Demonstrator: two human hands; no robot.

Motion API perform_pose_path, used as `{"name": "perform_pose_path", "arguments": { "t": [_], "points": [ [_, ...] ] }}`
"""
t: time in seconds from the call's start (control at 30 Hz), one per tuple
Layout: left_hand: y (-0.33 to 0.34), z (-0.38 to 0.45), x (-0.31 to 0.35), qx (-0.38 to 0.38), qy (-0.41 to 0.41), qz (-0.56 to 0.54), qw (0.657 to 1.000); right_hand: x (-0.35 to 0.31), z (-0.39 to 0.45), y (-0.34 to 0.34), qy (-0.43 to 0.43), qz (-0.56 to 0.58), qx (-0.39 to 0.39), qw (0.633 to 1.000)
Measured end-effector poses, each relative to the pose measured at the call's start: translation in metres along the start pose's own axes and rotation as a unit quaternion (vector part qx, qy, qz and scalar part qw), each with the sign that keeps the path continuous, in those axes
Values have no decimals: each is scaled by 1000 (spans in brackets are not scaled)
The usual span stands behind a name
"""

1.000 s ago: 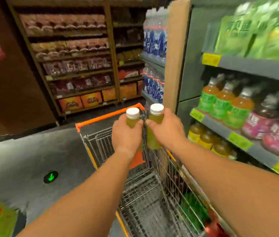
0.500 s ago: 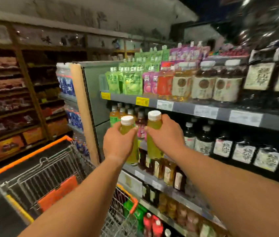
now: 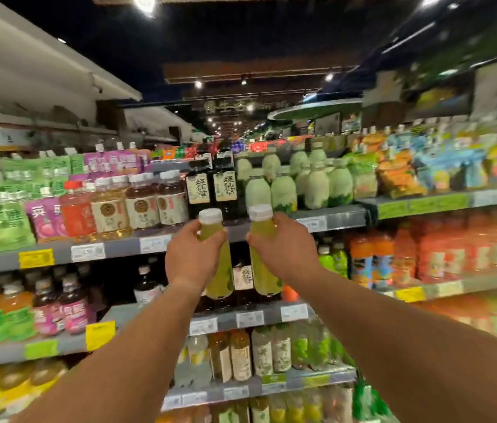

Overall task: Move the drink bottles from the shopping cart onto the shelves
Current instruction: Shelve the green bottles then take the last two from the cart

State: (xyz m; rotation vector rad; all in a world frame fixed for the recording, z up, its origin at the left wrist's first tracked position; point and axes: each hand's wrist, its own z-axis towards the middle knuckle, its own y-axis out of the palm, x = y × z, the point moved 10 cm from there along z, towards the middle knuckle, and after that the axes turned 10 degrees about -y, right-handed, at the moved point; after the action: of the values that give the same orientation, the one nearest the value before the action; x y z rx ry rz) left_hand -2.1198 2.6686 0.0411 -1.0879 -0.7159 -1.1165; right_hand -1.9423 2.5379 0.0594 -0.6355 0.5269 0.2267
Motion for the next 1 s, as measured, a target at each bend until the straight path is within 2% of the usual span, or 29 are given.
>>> {"name": "perform_pose_path", "arguments": {
  "t": [0.13,0.27,0.47,0.67,1.0],
  "points": [
    [72,-34,56,-92,41,-21,995,38,-15,-90,33,-53,51,997],
    [127,-82,118,-128,102,-22,986,72,-31,-177,59,-122,108,985],
    [212,-159,193,-199,126,-40,971,124,-61,-293,111,-180,152,965],
    [295,-236,259,-242,128,-75,959,179,-83,-401,124,-245,160,948],
    [434,-350,370,-274,141,-139,941,291,-88,-553,141,-283,146,937]
  ]
}}
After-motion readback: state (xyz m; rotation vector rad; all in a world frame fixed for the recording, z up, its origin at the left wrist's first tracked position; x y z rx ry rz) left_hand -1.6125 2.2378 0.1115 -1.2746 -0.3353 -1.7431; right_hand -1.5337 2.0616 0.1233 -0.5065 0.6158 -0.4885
